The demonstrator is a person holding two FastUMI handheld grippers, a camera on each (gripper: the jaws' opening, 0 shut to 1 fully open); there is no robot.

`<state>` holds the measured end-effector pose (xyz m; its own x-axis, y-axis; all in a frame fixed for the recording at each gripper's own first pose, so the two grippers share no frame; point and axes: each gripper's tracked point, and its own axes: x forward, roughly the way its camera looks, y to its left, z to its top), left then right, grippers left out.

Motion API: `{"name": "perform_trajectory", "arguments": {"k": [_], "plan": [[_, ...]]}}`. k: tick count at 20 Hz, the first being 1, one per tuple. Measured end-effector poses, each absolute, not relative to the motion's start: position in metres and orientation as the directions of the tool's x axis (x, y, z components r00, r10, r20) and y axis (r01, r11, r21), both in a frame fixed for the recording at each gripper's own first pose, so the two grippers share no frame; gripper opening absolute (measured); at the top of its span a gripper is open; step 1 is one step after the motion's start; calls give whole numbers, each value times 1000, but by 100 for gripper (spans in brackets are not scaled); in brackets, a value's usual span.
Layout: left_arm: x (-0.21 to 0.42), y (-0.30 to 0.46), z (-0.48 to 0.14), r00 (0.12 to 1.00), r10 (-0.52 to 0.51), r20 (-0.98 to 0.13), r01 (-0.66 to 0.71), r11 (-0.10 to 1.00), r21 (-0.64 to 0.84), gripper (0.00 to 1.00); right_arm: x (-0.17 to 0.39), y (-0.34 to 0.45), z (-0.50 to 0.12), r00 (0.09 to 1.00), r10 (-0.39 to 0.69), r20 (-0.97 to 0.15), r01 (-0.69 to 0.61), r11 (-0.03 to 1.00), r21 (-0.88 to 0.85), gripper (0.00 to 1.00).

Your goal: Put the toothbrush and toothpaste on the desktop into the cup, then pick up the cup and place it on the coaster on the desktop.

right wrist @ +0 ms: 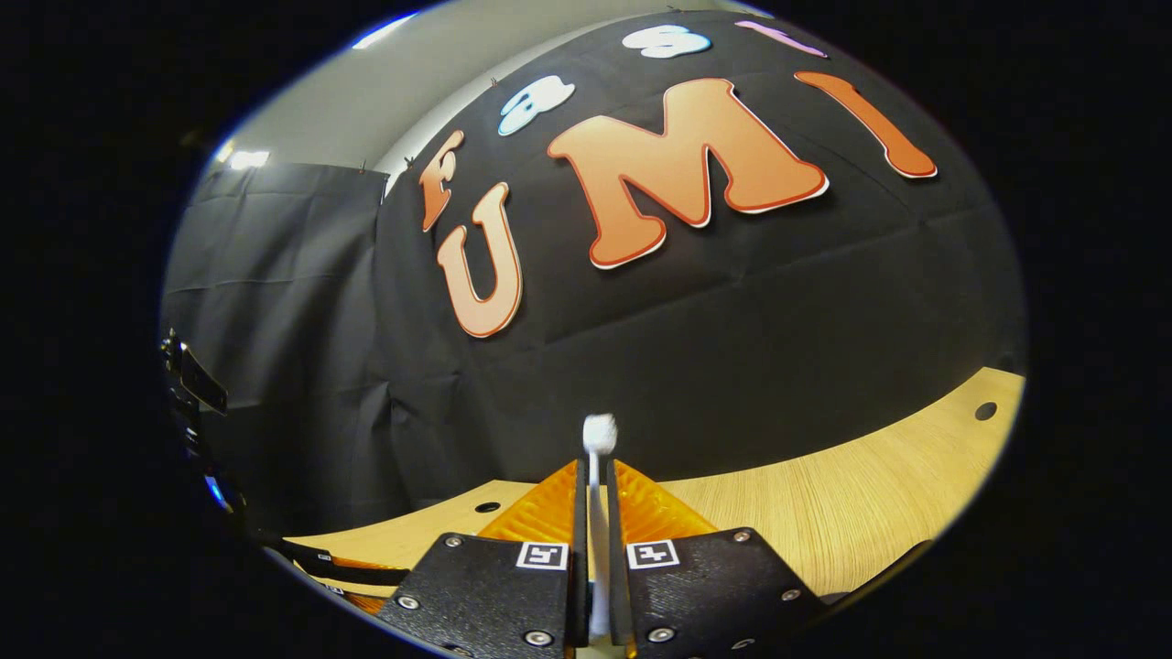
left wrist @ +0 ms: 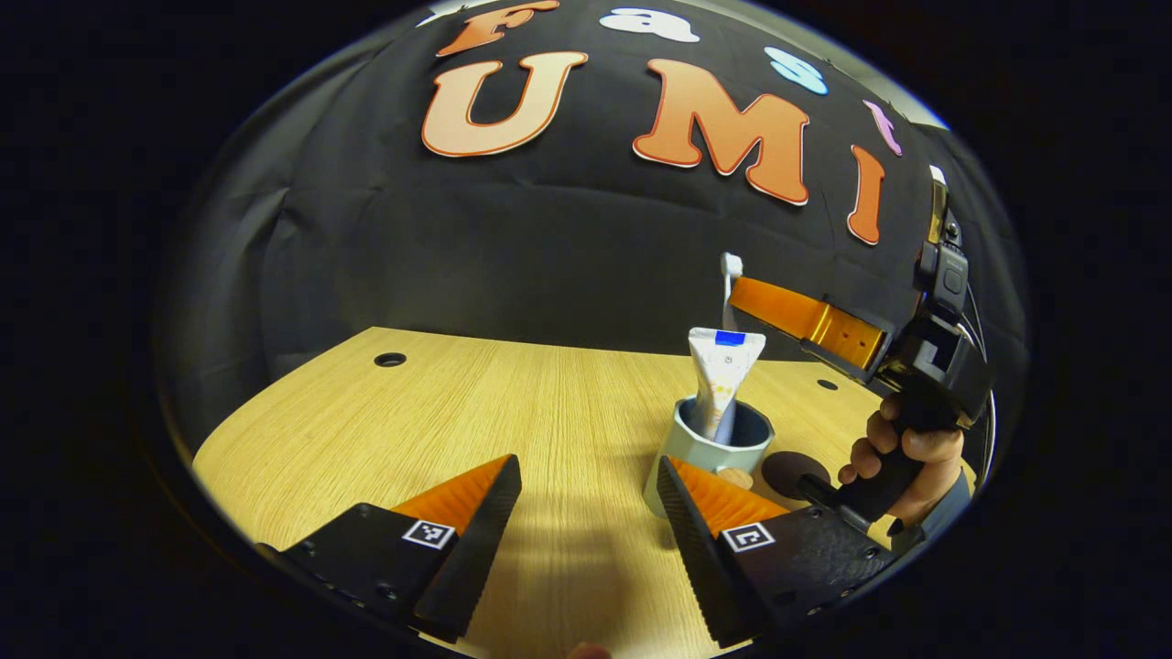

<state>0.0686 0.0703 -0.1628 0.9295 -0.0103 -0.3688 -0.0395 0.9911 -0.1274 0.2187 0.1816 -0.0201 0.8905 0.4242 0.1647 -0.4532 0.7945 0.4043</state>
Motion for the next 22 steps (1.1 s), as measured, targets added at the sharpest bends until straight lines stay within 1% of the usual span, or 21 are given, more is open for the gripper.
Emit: {"name": "perform_trajectory", "arguments": {"k": [4,6,7,9,10,11,12,13,14,15,16,18,20,22], "plan": [[60,65,-157,929,-11,-369,-39,991,-129,90,203,172,-10,891,423,166,-453,800,394,10],[57,63,-145,933,-7,-359,-40,992,-122,90,197,158,-3,904,402,146,-426,825,370,19],[56,60,-141,933,0,-360,-42,993,-110,90,194,150,-3,917,380,123,-399,848,349,32],[54,50,-127,939,-12,-343,-23,995,-98,90,183,131,3,928,355,111,-372,882,290,58],[54,45,-120,942,-17,-336,-12,996,-86,90,177,121,6,934,341,110,-358,897,260,64],[57,41,-115,944,-24,-330,3,998,-63,91,170,111,11,938,327,112,-345,909,233,76],[60,36,-110,943,-28,-332,15,999,-42,91,163,102,15,942,316,115,-334,918,214,81],[62,29,-106,940,-40,-338,35,999,-20,95,157,93,19,945,306,115,-323,925,199,87],[64,27,-106,934,-37,-354,40,999,1,97,151,83,22,951,289,108,-305,933,190,89],[63,26,-107,930,-39,-364,48,999,15,98,145,74,24,955,277,104,-292,939,181,94],[66,24,-106,926,-44,-374,57,998,22,98,139,64,25,960,262,97,-275,946,171,96],[71,19,-108,910,-57,-410,73,997,24,98,126,43,27,969,233,83,-243,958,155,97],[70,13,-113,883,-86,-462,106,994,17,98,114,30,29,972,226,57,-232,960,155,97],[71,10,-117,859,-94,-504,122,992,23,98,103,14,34,976,217,35,-220,965,144,97]]}}
